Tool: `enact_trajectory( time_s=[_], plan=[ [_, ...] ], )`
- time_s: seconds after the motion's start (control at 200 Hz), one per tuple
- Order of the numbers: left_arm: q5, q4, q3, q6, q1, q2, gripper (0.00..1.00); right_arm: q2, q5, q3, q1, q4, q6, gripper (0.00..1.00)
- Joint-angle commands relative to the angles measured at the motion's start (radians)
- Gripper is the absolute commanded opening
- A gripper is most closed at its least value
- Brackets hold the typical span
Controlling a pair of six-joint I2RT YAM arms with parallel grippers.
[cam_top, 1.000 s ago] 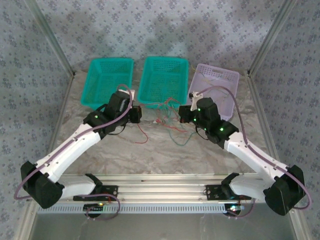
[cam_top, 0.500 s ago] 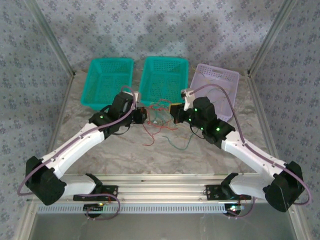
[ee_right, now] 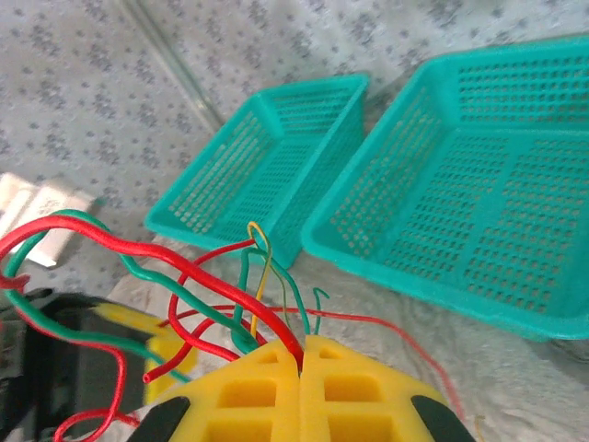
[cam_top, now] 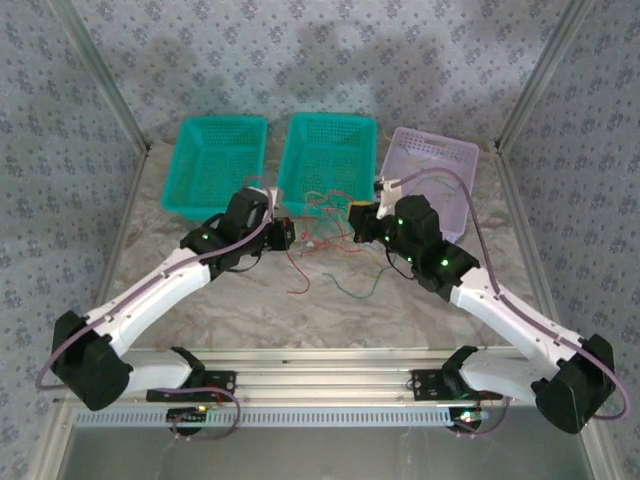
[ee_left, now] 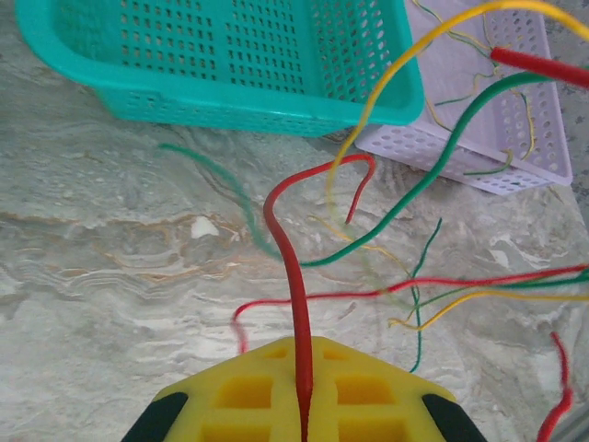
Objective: Untangle the cables
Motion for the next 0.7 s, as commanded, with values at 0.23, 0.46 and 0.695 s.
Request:
enact_trajectory(
  time_s=[0.23, 0.46, 0.695],
  plan=[
    [-0.145, -0.165, 0.133, 0.132, 0.009, -0.128, 0.0, -0.048, 0.056, -0.123, -0.022, 0.014, 0.032, 0.0],
    [-0.191, -0.136, 0.252, 0.178, 0.031, -0.099, 0.0, -0.124, 0.023, -0.221, -0.02, 0.055, 0.03, 0.0],
    [-0.196, -0.001, 0.439, 0.23, 0.056, 0.086, 0.0, -0.173, 0.024, -0.26, -0.013, 0.025, 0.029, 0.0]
  ],
)
